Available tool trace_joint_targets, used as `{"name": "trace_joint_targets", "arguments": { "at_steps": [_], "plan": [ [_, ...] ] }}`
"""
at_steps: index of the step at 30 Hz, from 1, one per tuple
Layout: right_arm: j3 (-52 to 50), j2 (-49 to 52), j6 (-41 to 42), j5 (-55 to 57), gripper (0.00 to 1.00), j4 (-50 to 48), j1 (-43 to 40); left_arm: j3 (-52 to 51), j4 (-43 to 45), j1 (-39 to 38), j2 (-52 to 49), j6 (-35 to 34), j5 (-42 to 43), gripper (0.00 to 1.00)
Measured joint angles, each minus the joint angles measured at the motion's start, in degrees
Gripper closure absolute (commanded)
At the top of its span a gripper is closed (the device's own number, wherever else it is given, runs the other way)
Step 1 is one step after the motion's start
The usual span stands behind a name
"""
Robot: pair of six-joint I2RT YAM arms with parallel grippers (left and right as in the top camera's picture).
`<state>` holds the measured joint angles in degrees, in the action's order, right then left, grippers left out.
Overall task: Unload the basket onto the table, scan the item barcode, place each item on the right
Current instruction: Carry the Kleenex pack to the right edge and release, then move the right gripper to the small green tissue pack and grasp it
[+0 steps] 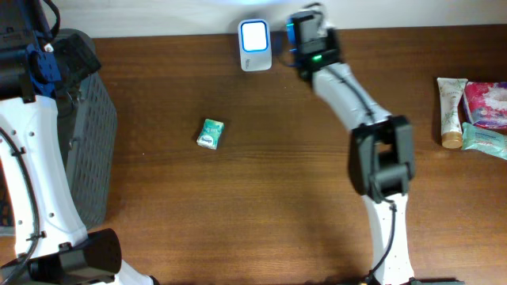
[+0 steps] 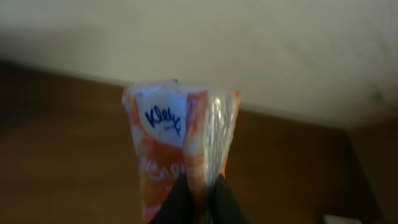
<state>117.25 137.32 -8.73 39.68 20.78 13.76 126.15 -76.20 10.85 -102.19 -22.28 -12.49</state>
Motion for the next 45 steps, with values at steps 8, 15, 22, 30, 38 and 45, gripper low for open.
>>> {"name": "trace_joint_targets", "arguments": {
  "at_steps": [8, 15, 22, 30, 38, 45],
  "plan": [
    [0.3, -2.6, 6.6, 2.2, 0.96, 23.5, -22.1, 0.0, 0.0, 0.0, 0.0, 0.0, 0.0, 0.01],
    [0.3, -2.7, 5.5, 3.0, 0.96, 27.5, -30.9, 0.0, 0.0, 0.0, 0.0, 0.0, 0.0, 0.01],
    [0.3, -2.7, 5.5, -1.4, 0.44, 29.9, -36.5, 0.0, 0.0, 0.0, 0.0, 0.0, 0.0, 0.01],
    [0.4, -4.2, 5.8, -5.6, 0.16, 32.7, -34.3, 0.0, 0.0, 0.0, 0.0, 0.0, 0.0, 0.01],
    [4.4, -23.5, 7.5, -47.6, 0.02, 36.2, -20.7, 0.0, 0.0, 0.0, 0.0, 0.0, 0.0, 0.01],
    [2.4, -15.8, 7.9, -71.9, 0.01, 35.3, -2.2, 0.0, 0.0, 0.0, 0.0, 0.0, 0.0, 0.01]
  ]
}}
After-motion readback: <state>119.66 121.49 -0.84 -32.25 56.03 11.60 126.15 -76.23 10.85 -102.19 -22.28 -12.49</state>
